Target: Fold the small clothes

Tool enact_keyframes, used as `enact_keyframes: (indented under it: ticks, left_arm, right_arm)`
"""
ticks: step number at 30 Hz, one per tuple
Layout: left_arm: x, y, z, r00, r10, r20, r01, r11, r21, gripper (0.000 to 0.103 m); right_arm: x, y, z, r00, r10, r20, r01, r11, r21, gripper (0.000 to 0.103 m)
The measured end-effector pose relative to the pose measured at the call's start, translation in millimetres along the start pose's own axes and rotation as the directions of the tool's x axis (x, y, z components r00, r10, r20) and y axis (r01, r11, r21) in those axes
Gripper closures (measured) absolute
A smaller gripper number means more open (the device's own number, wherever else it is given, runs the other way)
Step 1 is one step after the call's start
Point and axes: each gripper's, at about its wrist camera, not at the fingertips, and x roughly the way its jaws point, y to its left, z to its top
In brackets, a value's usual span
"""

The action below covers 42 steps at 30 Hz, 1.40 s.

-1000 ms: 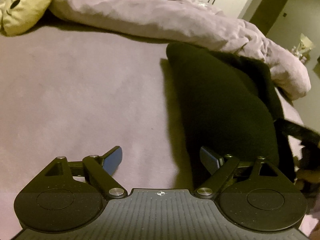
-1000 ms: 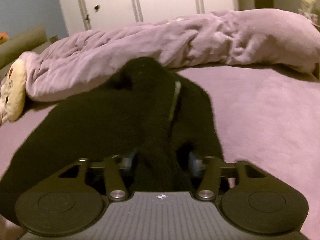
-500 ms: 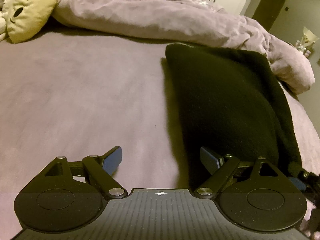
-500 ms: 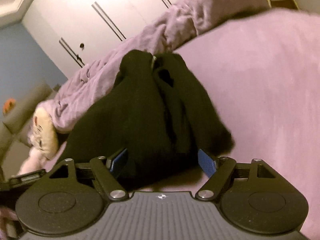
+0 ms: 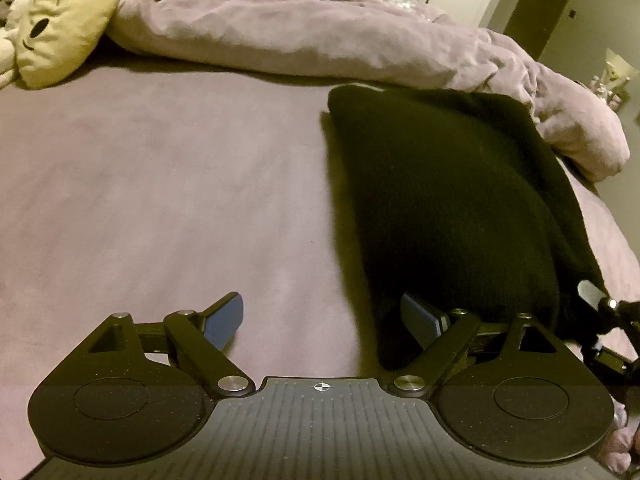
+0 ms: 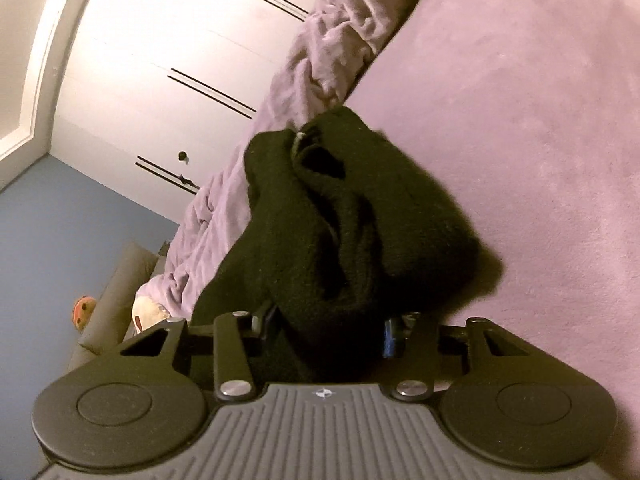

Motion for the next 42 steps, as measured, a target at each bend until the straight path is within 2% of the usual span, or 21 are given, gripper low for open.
enact_keyframes:
  ticks: [1, 3, 8, 11, 14, 17, 19, 21, 24, 25, 26, 27, 28, 29, 31, 33, 35, 38, 39, 41, 42]
  left_arm:
    - [-1, 0, -1, 1.0, 0.001, 0.002, -0.001, 1.0, -0.002, 0.012]
    - [-3, -1, -2, 1.0, -0.001, 0.002, 0.001, 1.0, -0.009, 0.012]
    - [-9, -5, -4, 1.0, 0.007, 0.014, -0.007, 1.0, 0.012, 0.011]
    - [-12, -4, -4, 1.0, 0.005, 0.015, -0.005, 1.0, 0.002, 0.01]
    - [-14, -5, -5, 1.0, 0.002, 0.012, -0.002, 1.0, -0.001, 0.01]
    - [-13, -7, -3, 1.0, 0.008, 0.01, -0.009, 1.0, 0.013, 0.01]
    - [-13, -7, -2, 1.0, 0.006, 0.008, -0.006, 1.0, 0.013, 0.01]
    - [-13, -7, -1, 1.0, -0.004, 0.003, 0.004, 1.0, 0.014, 0.01]
    - [-9, -6, 4, 1.0, -0.017, -0.005, 0.017, 1.0, 0.012, 0.01]
    - [-9, -6, 6, 1.0, -0.023, -0.001, 0.023, 1.0, 0.005, 0.01]
    - [-8, -6, 9, 1.0, -0.031, 0.003, 0.031, 1.0, 0.0, 0.01]
    - [-7, -6, 14, 0.999, -0.04, 0.006, 0.04, 0.999, -0.006, 0.01]
    - [-6, -6, 18, 0.999, -0.044, 0.009, 0.044, 0.999, -0.012, 0.01]
    - [-6, -5, 24, 0.998, -0.058, 0.015, 0.058, 0.998, -0.025, 0.009]
    - [-2, -4, 35, 0.994, -0.105, 0.015, 0.106, 0.993, -0.048, 0.008]
    - [7, -3, 47, 0.989, -0.147, 0.001, 0.147, 0.985, -0.09, 0.008]
    - [19, -4, 60, 0.985, -0.17, -0.007, 0.168, 0.979, -0.118, 0.008]
    - [35, -9, 74, 0.974, -0.228, -0.013, 0.224, 0.965, -0.137, 0.008]
    - [42, -11, 77, 0.968, -0.247, -0.033, 0.24, 0.96, -0.147, 0.008]
    - [55, -17, 80, 0.959, -0.277, -0.055, 0.268, 0.954, -0.134, 0.008]
    - [60, -20, 81, 0.961, -0.271, -0.06, 0.262, 0.957, -0.127, 0.008]
  right_arm:
    - [2, 2, 0, 1.0, 0.0, -0.004, 0.0, 1.0, -0.005, 0.048]
    - [3, 6, 1, 1.0, 0.006, -0.02, -0.006, 1.0, -0.013, 0.044]
    - [-10, 24, 2, 0.997, -0.059, -0.046, 0.054, 0.993, -0.11, 0.05]
    - [-20, 28, 4, 0.998, -0.022, -0.055, 0.016, 0.994, -0.112, 0.052]
    - [-27, 30, 6, 0.996, 0.063, -0.064, -0.069, 0.991, -0.111, 0.052]
    - [-26, 27, 6, 0.997, 0.068, -0.043, -0.073, 0.991, -0.111, 0.05]
    - [-18, 19, 6, 0.998, 0.046, -0.035, -0.049, 0.994, -0.096, 0.035]
    - [-9, 9, 7, 0.999, 0.042, -0.031, -0.044, 0.997, -0.064, 0.034]
    - [5, 1, 12, 0.992, 0.115, -0.047, -0.114, 0.993, 0.017, 0.033]
    - [9, 4, 15, 0.991, 0.123, -0.056, -0.123, 0.992, 0.013, 0.033]
    - [13, 9, 18, 0.991, 0.116, -0.069, -0.117, 0.993, -0.014, 0.034]
    - [18, 17, 21, 0.992, 0.094, -0.084, -0.099, 0.993, -0.06, 0.046]
    - [22, 25, 24, 0.994, 0.056, -0.089, -0.066, 0.991, -0.119, 0.072]
    - [24, 30, 27, 0.995, 0.036, -0.098, -0.051, 0.986, -0.157, 0.073]
    - [15, 42, 36, 0.999, 0.011, -0.045, -0.022, 0.968, -0.252, 0.079]
    - [3, 50, 45, 1.0, -0.008, 0.022, 0.015, 0.942, -0.335, 0.08]
    - [5, 45, 51, 0.997, -0.069, 0.025, 0.073, 0.936, -0.344, 0.08]
    - [32, 27, 44, 0.977, -0.193, -0.095, 0.141, 0.907, -0.397, 0.077]
    - [34, 24, 41, 0.974, -0.195, -0.117, 0.129, 0.898, -0.42, 0.076]
    - [27, 34, 44, 0.977, -0.18, -0.116, 0.109, 0.883, -0.457, 0.067]
    - [20, 40, 51, 0.98, -0.173, -0.103, 0.11, 0.886, -0.45, 0.051]
